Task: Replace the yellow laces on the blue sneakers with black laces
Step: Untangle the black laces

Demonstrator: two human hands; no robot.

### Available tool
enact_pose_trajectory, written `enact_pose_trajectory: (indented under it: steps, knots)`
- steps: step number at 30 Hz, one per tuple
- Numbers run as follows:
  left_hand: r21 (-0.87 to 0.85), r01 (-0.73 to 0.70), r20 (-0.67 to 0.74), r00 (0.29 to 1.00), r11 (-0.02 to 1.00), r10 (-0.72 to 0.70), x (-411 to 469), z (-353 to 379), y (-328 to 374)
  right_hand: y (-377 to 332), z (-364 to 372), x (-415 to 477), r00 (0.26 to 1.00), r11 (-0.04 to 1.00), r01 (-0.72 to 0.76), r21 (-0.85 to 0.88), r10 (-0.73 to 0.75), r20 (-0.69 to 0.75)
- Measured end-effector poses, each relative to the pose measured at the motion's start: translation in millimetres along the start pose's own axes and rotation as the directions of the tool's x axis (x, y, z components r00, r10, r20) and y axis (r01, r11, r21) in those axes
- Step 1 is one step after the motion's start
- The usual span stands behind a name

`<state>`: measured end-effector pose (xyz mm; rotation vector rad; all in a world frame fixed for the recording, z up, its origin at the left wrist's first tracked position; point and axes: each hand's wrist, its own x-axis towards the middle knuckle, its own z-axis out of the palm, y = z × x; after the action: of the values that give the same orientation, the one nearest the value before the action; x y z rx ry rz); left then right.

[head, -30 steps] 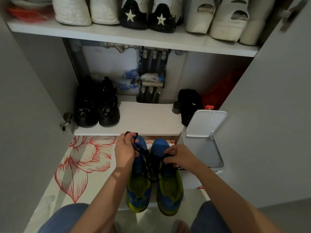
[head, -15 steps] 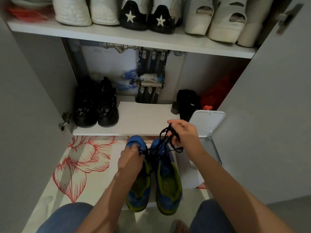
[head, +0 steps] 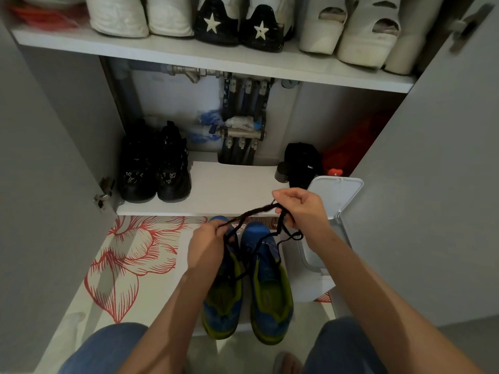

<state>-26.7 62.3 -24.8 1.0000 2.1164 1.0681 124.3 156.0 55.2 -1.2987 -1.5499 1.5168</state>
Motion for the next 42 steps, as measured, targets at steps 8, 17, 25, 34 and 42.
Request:
enact_pose_trajectory:
  steps: [8,17,25,34,42]
  knots:
    - [-0.11,0.003,-0.215,0.976,0.994,-0.027,-3.5,-11.8,-3.2,16.5,-12.7,1.5,0.998,0.988,0.029,-0.152,-0.037,-0.048]
    - [-0.074,0.173,-0.002,0.985,0.982,-0.173,4.3,-12.5,-14.9,-5.2,-14.9,-2.3,0.994,0.992,0.107,0.07,-0.104,-0.038]
    - [0.42,0.003,0.31,0.94,0.908,-0.146,-3.5,-14.2,-4.8,-44.7,-4.4,-7.6,0.975,0.957,0.198,0.212,-0.214,0.055]
    - [-0.037,-0.153,0.539,0.829,0.987,0.149,-14.9,13.5,13.9,-44.5,8.0,-7.1,0.967,0.948,0.174,0.268,-0.216,0.135]
    - [-0.776,0.125,0.295,0.939,0.618,0.18,-18.0,-12.3,55.5,15.6,-2.2,-12.8,0.84,0.886,0.211,-0.412,0.051,0.539]
